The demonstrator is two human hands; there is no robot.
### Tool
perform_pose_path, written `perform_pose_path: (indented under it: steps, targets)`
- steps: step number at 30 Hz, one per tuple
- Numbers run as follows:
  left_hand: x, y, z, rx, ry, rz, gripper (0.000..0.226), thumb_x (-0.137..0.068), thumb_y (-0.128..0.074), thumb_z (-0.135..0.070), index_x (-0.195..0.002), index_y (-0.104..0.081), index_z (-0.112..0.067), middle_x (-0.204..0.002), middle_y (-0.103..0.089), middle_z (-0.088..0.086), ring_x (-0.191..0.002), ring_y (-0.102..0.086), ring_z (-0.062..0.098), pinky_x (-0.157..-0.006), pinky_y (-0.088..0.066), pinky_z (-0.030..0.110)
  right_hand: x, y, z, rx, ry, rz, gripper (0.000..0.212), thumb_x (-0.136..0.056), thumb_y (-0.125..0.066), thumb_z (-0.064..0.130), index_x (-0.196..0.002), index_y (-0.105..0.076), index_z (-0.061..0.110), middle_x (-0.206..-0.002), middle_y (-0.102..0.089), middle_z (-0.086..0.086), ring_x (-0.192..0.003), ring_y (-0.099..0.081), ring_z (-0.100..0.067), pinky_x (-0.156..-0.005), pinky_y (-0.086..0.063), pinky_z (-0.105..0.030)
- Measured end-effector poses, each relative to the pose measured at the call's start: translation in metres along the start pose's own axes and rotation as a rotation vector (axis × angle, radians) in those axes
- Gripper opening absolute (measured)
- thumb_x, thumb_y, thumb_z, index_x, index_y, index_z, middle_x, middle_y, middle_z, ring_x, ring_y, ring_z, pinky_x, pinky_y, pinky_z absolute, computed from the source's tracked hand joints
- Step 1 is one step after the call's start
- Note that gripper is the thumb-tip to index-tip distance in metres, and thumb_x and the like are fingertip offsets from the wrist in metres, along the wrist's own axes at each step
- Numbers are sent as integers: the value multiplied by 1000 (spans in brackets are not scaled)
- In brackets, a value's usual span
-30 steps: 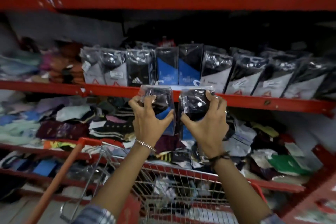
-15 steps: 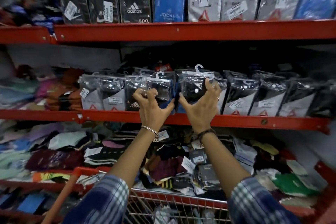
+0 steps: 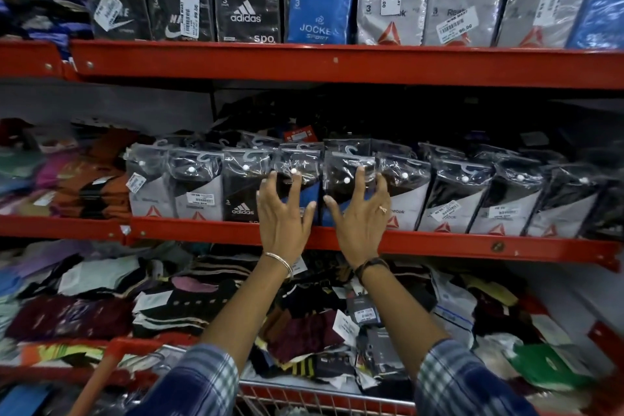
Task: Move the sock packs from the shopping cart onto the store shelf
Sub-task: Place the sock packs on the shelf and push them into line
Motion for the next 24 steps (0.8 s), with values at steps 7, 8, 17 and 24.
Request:
perform_pose_path:
  steps: [7, 8, 17, 24]
  targets:
    - [20, -20, 10, -85, -237, 126, 71, -96, -30, -47, -147, 10, -17, -151, 29, 8, -142, 13, 27, -116, 1, 45, 18, -22, -12, 122, 219, 96, 62, -95, -37, 41, -147, -17, 14, -154, -7, -11, -141, -14, -27, -107, -31, -46]
    - [21, -23, 10, -98, -294, 148, 69, -97, -26, -48, -148, 10, -18, -152, 28, 7, -143, 12, 26, -117, 2, 44, 19, -25, -11, 118, 295, 119, 62, -96, -35, 37, -148, -12, 13, -157, 2, -8, -143, -7, -24, -112, -24, -44]
    - [9, -47, 29, -178, -217, 345, 71, -91, -4, -66, -146, 14, -25, -150, 33, 4, -140, 22, 22, -112, 10, 46, 20, -43, -19, 69, 318, 275, 57, -98, -23, 35, -149, -3, 20, -156, 18, 8, -144, 8, -17, -116, 8, -36]
    - [7, -44, 27, -154, -189, 413, 73, -85, 1, -71, -141, 26, -31, -145, 42, 0, -137, 30, 20, -109, 15, 43, 16, -42, -16, 75, 299, 340, 55, -97, -22, 33, -149, -12, 19, -157, -4, 0, -144, 9, -17, -116, -2, -41]
Point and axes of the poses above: each hand's wrist, its own x-axis away from the middle knuckle, its own y-axis out of the back of the hand, z = x × y, the point moved 3 cm from there along -x, towards the middle knuckle
